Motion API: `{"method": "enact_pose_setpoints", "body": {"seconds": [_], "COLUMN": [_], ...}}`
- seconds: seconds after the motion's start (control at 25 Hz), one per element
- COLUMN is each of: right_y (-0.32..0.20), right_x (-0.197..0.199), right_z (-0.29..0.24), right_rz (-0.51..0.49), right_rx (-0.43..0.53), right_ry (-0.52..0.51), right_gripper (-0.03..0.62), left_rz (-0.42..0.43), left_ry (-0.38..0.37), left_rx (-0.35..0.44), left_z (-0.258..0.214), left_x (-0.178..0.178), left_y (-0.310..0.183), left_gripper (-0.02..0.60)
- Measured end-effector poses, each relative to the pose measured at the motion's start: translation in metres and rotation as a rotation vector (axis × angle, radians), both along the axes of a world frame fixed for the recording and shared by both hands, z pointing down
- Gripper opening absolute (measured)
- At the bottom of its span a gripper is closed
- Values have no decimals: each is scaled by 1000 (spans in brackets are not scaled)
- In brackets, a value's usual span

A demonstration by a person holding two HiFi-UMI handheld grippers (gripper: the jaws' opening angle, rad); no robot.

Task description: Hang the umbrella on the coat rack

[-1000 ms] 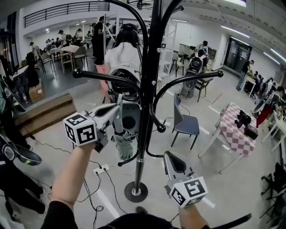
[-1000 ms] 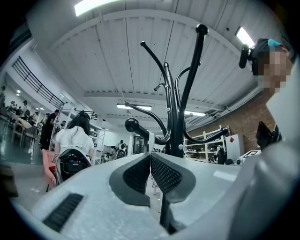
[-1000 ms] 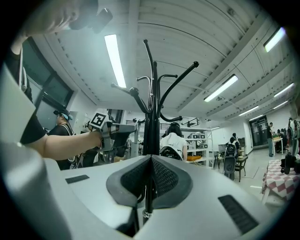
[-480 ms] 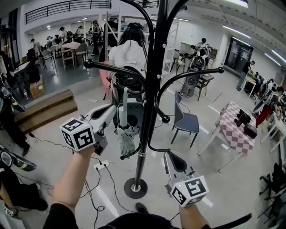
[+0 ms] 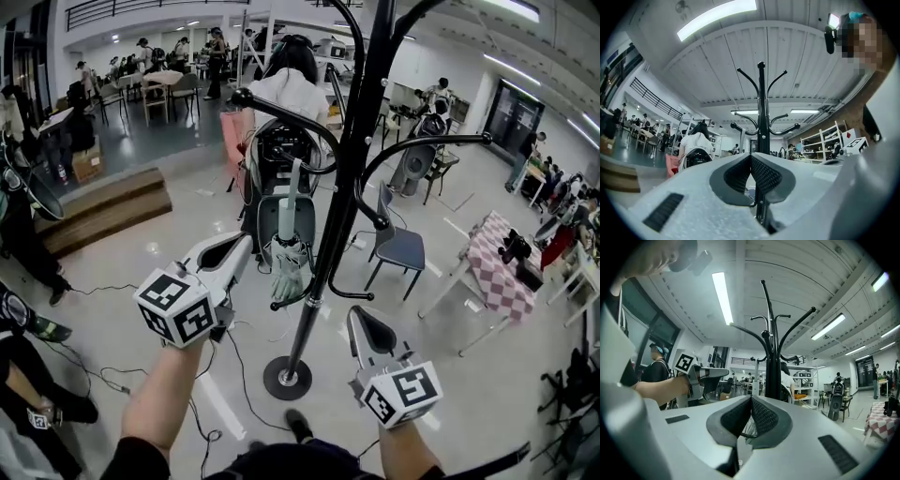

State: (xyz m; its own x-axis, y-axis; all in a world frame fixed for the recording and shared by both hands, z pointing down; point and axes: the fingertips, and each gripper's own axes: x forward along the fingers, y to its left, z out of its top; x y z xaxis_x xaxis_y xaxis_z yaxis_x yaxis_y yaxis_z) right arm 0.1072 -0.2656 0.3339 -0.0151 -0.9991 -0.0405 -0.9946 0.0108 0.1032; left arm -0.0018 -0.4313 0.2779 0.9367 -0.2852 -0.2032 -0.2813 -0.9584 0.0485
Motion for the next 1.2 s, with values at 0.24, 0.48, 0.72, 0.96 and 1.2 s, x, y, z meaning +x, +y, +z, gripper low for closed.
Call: {"method": "enact_pose_setpoints", "body": {"seconds": [0.24,0.48,0.72,0.96,1.2], "right_y": [9,13,12,16,21], "right_x": [-13,-23,-29,-11,9], "right_z": [12,12,10,9,9], "right_rz": [1,-4,-37,-71,-119], "right_rx": [-24,-26,-26,-29,-21], "right_ry": [0,3,12,-5,-22], "right_gripper": [6,6,6,6,6], "left_rz": [-31,-19,-9,-42,-50], "left_ry": [-30,-62,-67,-98,-132], "left_rx": [13,48,-52,-76,-77], "left_z": [25,40,73,87,94], "left_x": [-17,-22,-24,-12,8], "left_y": [28,63,92,113,134], "left_gripper": [11,11,11,11,11]}}
